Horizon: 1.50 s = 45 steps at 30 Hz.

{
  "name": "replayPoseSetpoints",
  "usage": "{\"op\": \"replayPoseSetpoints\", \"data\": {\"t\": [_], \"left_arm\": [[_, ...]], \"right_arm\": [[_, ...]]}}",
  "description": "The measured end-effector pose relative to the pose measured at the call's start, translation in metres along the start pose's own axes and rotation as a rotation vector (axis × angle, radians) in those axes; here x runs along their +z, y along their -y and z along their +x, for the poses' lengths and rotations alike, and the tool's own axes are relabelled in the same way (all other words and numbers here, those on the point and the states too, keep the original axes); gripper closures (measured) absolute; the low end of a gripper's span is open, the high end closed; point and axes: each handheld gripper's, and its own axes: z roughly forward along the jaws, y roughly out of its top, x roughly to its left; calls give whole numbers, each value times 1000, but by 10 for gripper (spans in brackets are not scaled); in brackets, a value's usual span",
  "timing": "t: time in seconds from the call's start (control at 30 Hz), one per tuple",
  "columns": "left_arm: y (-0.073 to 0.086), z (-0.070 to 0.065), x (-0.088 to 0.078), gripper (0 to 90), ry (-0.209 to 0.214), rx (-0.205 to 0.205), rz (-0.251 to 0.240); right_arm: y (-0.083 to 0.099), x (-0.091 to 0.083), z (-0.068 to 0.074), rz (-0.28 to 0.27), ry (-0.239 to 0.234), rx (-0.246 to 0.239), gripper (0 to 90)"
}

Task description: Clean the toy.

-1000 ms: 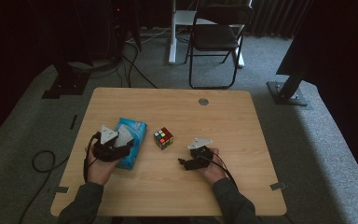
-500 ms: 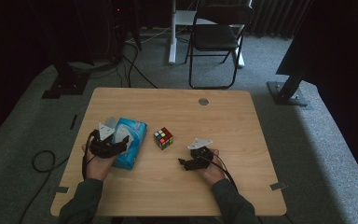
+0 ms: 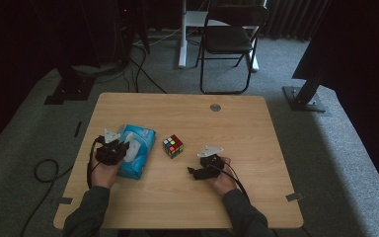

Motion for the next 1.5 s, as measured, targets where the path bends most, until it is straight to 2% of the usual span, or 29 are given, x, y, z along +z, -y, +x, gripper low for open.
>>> {"op": "replayPoseSetpoints", "data": {"t": [0.13, 0.3, 0.93, 1.5], "left_arm": [[-3, -1, -4, 885, 21, 0, -22], [-9, -1, -9, 892, 27, 2, -43], [-23, 3, -22, 894, 14, 15, -107], [-40, -1, -34, 894, 28, 27, -182]], "right_arm": [[-1, 1, 1, 3, -7, -7, 191], [-1, 2, 1, 7, -7, -7, 177], [-3, 4, 3, 10, -2, 1, 166], [-4, 5, 4, 8, -1, 0, 166]]}}
